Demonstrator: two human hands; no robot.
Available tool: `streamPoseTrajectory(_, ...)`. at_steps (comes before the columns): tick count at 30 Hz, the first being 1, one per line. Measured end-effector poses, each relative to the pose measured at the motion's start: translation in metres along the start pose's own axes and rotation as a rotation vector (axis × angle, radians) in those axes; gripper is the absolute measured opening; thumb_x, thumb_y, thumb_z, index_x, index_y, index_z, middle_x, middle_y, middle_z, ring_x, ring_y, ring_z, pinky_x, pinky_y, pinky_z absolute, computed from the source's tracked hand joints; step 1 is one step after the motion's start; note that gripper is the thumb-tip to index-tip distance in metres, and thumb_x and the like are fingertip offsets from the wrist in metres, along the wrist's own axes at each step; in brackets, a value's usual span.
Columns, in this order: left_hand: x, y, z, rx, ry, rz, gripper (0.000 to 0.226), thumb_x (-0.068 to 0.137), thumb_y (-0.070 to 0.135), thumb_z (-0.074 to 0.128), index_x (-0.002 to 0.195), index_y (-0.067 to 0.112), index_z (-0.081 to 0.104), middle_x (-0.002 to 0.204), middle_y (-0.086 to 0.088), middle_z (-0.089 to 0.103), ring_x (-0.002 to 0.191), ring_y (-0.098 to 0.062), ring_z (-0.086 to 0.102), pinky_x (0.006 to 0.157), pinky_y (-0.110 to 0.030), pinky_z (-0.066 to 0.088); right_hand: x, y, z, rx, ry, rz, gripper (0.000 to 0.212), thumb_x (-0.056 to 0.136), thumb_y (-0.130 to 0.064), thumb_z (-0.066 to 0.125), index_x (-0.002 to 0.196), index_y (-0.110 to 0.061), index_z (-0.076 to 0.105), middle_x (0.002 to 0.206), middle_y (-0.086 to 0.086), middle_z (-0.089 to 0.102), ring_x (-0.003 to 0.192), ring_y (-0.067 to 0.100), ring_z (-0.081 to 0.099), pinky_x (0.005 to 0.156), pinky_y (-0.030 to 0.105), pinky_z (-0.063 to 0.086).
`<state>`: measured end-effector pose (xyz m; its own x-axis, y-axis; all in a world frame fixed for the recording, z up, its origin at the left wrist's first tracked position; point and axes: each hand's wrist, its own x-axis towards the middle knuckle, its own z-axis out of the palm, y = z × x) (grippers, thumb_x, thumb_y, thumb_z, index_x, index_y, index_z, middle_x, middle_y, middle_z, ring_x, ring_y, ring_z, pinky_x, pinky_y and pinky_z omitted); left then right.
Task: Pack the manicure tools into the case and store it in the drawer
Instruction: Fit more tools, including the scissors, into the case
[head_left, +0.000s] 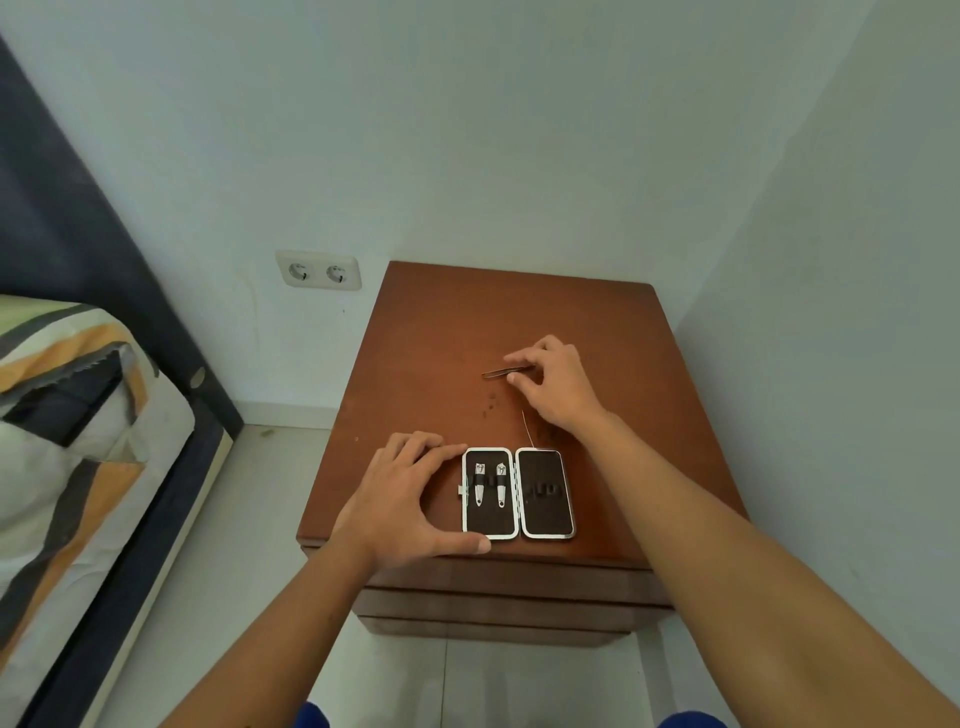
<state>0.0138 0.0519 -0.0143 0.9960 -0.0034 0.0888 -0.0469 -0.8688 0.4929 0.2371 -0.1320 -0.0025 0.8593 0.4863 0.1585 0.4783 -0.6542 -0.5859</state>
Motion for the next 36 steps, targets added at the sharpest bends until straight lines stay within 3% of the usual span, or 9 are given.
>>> streamPoseTrajectory(15,0.000,-0.001,0.001,0.000,0.023,0.018,0.115,0.054,0.100,0.064,0.150,0.039,0.045,0.141,0.016,0.042,0.132,-0.006,0.033,0.116,-0.032,0.031,-0.025,0.028,-0.041,-0.049,-0.008,0.022,0.029,0.096,-0.037,0.073,0.123,-0.029,0.075,0.118,-0.005,0.059,0.119,0.014,0.041,0.105,0.036,0.040)
streamPoseTrajectory(19,0.000,0.001,0.000,-0.007,0.005,0.006,0.116,0.054,0.100,0.064,0.151,0.041,0.042,0.142,0.018,0.040,0.134,-0.005,0.030,0.115,-0.030,0.029,-0.041,0.038,-0.052,-0.082,-0.202,0.049,0.064,0.081,-0.058,0.082,0.138,-0.032,0.066,0.125,-0.008,0.051,0.126,0.015,0.035,0.106,0.034,0.035)
streamPoseTrajectory(22,0.000,0.000,0.001,-0.008,0.002,0.005,0.115,0.054,0.100,0.063,0.151,0.041,0.042,0.143,0.017,0.040,0.134,-0.005,0.030,0.116,-0.032,0.031,-0.045,0.042,-0.051,-0.088,-0.243,0.059,0.084,0.071,-0.070,0.084,0.142,-0.031,0.063,0.127,-0.012,0.049,0.128,0.015,0.033,0.110,0.035,0.034)
streamPoseTrajectory(26,0.001,0.000,0.001,-0.005,-0.008,-0.008,0.115,0.055,0.100,0.062,0.151,0.041,0.042,0.145,0.017,0.040,0.136,-0.005,0.029,0.117,-0.034,0.032,-0.046,0.043,-0.048,-0.059,-0.204,0.059,0.073,0.072,-0.067,0.084,0.134,-0.031,0.069,0.126,-0.013,0.051,0.129,0.015,0.035,0.112,0.036,0.036)
streamPoseTrajectory(31,0.001,-0.002,0.002,0.001,-0.008,-0.010,0.114,0.055,0.101,0.062,0.151,0.041,0.042,0.145,0.018,0.039,0.136,-0.005,0.030,0.116,-0.035,0.033,-0.042,0.043,-0.048,-0.083,-0.255,0.074,0.080,0.077,-0.066,0.082,0.146,-0.034,0.059,0.133,-0.010,0.046,0.133,0.018,0.032,0.115,0.041,0.033)
streamPoseTrajectory(36,0.001,-0.002,0.003,-0.002,-0.010,-0.009,0.115,0.055,0.101,0.062,0.151,0.041,0.041,0.145,0.017,0.039,0.136,-0.005,0.030,0.117,-0.035,0.034,-0.038,0.042,-0.050,-0.068,-0.279,0.084,0.071,0.076,-0.062,0.084,0.140,-0.039,0.062,0.132,-0.010,0.045,0.131,0.017,0.031,0.111,0.038,0.033)
